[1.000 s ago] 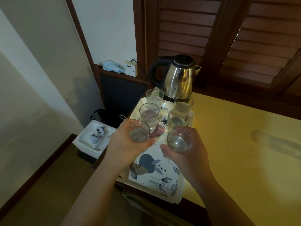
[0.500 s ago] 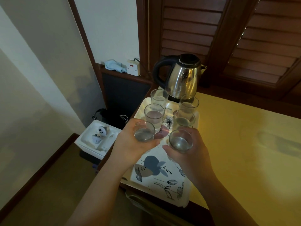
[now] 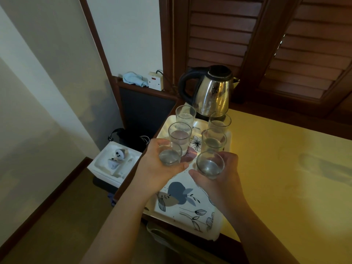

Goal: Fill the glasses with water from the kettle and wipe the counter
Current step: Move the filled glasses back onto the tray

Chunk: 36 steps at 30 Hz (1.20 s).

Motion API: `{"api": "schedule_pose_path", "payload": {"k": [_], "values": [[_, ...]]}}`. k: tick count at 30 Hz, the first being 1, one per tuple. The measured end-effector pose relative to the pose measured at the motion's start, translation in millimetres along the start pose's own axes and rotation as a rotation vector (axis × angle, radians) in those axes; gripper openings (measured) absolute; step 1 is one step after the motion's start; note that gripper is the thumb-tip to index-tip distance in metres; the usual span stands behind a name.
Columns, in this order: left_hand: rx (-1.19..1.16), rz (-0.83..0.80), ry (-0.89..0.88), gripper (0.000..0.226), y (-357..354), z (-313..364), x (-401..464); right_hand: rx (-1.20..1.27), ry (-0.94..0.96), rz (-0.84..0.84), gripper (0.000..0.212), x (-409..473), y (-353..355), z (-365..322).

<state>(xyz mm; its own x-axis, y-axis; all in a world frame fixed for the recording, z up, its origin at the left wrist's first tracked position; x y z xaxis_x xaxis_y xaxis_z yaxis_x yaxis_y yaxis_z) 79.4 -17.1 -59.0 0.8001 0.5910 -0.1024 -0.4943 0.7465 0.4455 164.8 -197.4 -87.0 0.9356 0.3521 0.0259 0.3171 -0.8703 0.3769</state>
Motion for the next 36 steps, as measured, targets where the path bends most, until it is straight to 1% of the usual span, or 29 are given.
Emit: {"api": "schedule_pose_path", "payload": {"k": [7, 10, 11, 13, 15, 17, 20, 23, 25, 27, 31, 33, 36], "values": [[-0.131, 0.080, 0.020, 0.101, -4, 1, -8, 0.018, 0.038, -0.057, 0.095, -6, 13, -6], [-0.129, 0.165, -0.001, 0.109, 3, 8, -17, 0.039, 0.080, -0.051, 0.098, -8, 26, -6], [-0.109, 0.219, -0.026, 0.108, 4, 11, -22, 0.056, 0.106, -0.031, 0.099, -9, 31, -6], [-0.086, 0.352, -0.119, 0.100, 4, 22, -35, 0.115, 0.156, 0.025, 0.096, -12, 42, -7], [-0.062, 0.456, -0.246, 0.090, -3, 40, -50, 0.180, 0.220, 0.077, 0.083, -14, 55, -9], [-0.039, 0.482, -0.375, 0.078, -19, 63, -63, 0.215, 0.275, 0.142, 0.072, -17, 74, -13], [-0.047, 0.424, -0.552, 0.060, -54, 102, -79, 0.217, 0.321, 0.251, 0.057, -20, 110, -16], [-0.062, 0.356, -0.667, 0.056, -99, 138, -92, 0.176, 0.382, 0.331, 0.041, -26, 159, -12], [-0.095, 0.313, -0.669, 0.054, -135, 160, -100, 0.110, 0.418, 0.407, 0.039, -29, 199, -3], [-0.105, 0.274, -0.655, 0.053, -173, 178, -106, 0.030, 0.455, 0.504, 0.041, -31, 240, 11], [-0.086, 0.125, -0.587, 0.053, -252, 208, -115, -0.066, 0.480, 0.699, 0.035, -31, 324, 51], [-0.053, 0.042, -0.543, 0.052, -290, 220, -119, -0.123, 0.469, 0.764, 0.035, -32, 363, 74], [-0.050, -0.058, -0.498, 0.052, -343, 231, -118, -0.173, 0.390, 0.821, 0.037, -35, 413, 106]]}}
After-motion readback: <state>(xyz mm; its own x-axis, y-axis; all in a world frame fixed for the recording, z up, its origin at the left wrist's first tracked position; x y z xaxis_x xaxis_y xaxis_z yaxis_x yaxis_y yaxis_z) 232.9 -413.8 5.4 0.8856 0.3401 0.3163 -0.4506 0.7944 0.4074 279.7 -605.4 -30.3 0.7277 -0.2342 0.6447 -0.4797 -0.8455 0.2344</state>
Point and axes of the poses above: each hand's wrist, its own x-axis towards the middle knuckle, its own y-axis out of the back of the hand, z = x × y, the point moved 1 cm from there along x, towards the middle knuckle, and after that the axes turned 1 degree about y, right-handed, at the moved point
